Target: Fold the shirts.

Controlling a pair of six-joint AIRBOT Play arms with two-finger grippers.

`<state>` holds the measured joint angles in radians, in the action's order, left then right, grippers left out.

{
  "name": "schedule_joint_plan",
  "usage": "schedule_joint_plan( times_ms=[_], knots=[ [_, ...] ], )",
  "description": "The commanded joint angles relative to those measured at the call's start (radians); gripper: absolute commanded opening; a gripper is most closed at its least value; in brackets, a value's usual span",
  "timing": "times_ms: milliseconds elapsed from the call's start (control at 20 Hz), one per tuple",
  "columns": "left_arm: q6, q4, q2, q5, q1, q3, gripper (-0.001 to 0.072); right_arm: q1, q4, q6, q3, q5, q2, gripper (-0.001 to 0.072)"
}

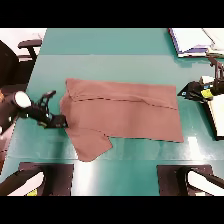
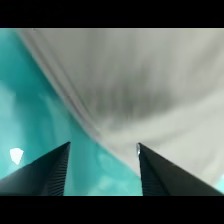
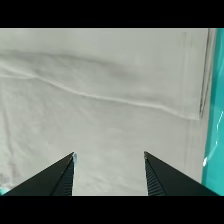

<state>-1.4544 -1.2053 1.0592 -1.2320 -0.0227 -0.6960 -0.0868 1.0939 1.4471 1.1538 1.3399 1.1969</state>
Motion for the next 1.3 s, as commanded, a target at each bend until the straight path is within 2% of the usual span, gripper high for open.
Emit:
schedule_joint_plan(
  times_ms=[0, 350, 450, 500, 700, 950, 1150, 1200, 1250],
  knots=[
    [0.003, 0.134, -0.1, 0.04, 0.0, 0.192, 0.049, 0.0, -0.003, -0.001, -0.072, -0.033, -0.073, 0.0491],
    [0.022, 0.278, -0.1, 0.219, 0.137, 0.243, 0.0478, -0.001, -0.03, -0.002, -0.081, -0.026, -0.079, 0.0489],
    [0.022, 0.282, -0.101, 0.207, 0.139, 0.24, 0.0058, -0.008, -0.012, -0.002, -0.082, 0.005, -0.079, 0.0489],
    [0.022, 0.278, -0.102, 0.195, 0.139, 0.232, 0.0023, -0.022, 0.008, -0.002, -0.084, 0.034, -0.079, 0.0489],
    [0.022, 0.263, -0.148, 0.165, 0.139, 0.175, 0.0022, -0.145, 0.111, -0.002, -0.192, 0.13, -0.101, 0.0489],
    [0.023, 0.266, -0.163, 0.155, 0.139, 0.15, 0.0022, -0.42, 0.151, -0.002, -0.512, 0.113, -0.158, 0.0493],
    [0.022, 0.266, -0.163, 0.156, 0.139, 0.15, 0.0022, -0.484, 0.004, -0.06, -0.648, 0.051, -0.1, 0.0488],
    [0.022, 0.266, -0.163, 0.156, 0.139, 0.15, 0.0022, -0.462, -0.034, -0.074, -0.659, 0.024, -0.08, 0.0477],
    [0.022, 0.266, -0.163, 0.148, 0.139, 0.15, 0.0023, -0.428, -0.069, -0.08, -0.66, -0.006, -0.063, 0.0435]
  ],
)
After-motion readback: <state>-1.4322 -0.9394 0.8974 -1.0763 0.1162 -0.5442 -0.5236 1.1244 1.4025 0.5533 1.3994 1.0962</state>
